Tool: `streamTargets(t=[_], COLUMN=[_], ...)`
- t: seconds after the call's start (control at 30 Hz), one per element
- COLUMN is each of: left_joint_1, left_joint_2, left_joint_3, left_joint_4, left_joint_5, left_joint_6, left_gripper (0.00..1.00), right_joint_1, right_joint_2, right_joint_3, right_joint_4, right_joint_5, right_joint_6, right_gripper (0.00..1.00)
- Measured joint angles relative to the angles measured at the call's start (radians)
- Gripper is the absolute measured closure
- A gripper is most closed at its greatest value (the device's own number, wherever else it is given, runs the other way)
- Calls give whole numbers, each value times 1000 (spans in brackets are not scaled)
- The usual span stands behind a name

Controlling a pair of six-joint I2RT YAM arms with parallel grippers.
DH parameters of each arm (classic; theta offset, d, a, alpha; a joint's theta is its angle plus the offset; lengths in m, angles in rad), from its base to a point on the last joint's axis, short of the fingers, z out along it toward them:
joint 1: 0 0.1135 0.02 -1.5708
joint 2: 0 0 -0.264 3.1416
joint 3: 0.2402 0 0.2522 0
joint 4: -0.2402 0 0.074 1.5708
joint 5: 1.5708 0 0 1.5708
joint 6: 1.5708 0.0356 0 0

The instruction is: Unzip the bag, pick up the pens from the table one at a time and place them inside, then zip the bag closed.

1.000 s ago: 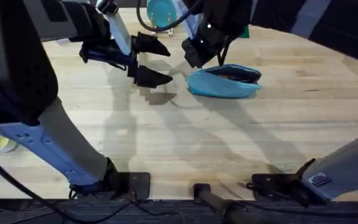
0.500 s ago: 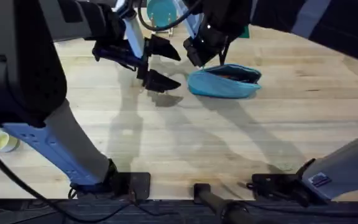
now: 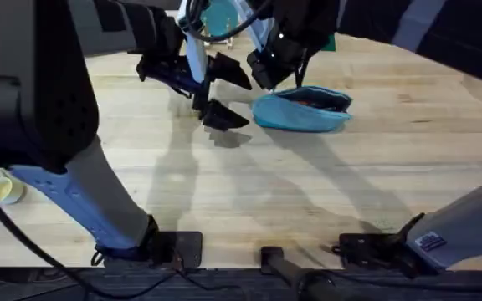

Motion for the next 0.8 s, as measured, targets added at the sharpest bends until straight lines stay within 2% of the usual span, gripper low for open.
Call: streamTargets(t=[0.2, 0.6, 0.8], left_joint_1=[-29, -33, -33], left_joint_2=[0, 5, 111], left_joint_3=[0, 0, 0], left_joint_4=[1, 42, 46], left_joint_5=[1, 127, 226], left_joint_6=[0, 1, 0], left_gripper=[14, 6, 6], right_joint_1=[0, 0, 0], right_joint_2=[0, 0, 0], right_joint_3=[0, 0, 0], right_joint_4=[0, 1, 0], right_joint_5=[0, 0, 0], right_joint_6=[0, 0, 0], right_gripper=[971, 971, 971])
